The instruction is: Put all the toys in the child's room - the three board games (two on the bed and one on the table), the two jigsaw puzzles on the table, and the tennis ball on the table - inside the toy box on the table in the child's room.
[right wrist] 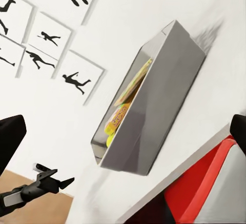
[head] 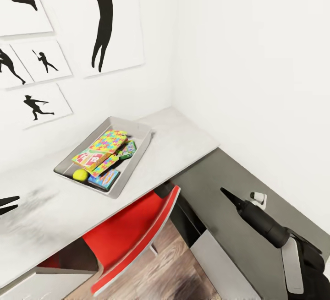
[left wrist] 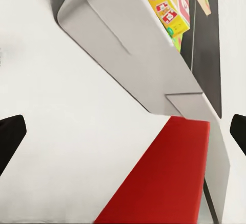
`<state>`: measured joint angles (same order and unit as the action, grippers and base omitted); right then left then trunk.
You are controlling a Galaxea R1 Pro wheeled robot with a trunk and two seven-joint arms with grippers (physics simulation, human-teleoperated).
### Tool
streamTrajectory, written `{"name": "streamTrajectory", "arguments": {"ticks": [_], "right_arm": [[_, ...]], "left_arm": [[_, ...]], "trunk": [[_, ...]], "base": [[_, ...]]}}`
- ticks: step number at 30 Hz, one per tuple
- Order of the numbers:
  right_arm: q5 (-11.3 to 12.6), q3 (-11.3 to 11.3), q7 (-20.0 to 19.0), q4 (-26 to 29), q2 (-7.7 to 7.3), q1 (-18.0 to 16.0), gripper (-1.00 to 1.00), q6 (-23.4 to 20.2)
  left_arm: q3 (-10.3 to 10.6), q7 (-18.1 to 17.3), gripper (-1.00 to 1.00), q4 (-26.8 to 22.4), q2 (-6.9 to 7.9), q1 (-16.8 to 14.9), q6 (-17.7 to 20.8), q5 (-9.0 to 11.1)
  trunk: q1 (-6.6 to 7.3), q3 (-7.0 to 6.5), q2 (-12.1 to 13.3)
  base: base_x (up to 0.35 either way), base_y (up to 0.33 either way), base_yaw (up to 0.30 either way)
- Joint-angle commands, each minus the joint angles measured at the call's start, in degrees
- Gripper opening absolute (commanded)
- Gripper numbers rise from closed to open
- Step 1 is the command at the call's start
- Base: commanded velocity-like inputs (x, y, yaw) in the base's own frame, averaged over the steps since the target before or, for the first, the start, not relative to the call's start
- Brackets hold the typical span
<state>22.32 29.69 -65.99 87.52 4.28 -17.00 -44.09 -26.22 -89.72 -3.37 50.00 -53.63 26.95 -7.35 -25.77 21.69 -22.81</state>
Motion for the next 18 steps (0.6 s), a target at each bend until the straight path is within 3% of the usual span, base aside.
{"name": "streamTrajectory", "arguments": {"ticks": [1,6,18], "right_arm": [[0.09,0.10,-0.14,0.02,0.04,-0.05,1.00,-0.37],[0.09,0.10,-0.25,-0.04,0.03,-0.05,1.00,-0.38],[0.09,0.11,-0.52,-0.55,-0.06,-0.05,1.00,-0.31]], "left_arm": [[-0.41,-0.28,1.00,0.03,0.01,-0.07,0.59,-0.62],[-0.41,-0.28,1.00,0.03,0.01,-0.07,0.57,-0.63],[-0.61,-0.28,1.00,0.03,0.08,-0.07,0.56,-0.65]], "trunk": [[-0.01,0.10,-0.11],[-0.01,-0.02,-0.11],[-0.01,-0.58,-0.11]], "base": [[-0.192,0.063,-0.001],[-0.230,0.103,-0.118],[-0.263,0.139,-0.236]]}}
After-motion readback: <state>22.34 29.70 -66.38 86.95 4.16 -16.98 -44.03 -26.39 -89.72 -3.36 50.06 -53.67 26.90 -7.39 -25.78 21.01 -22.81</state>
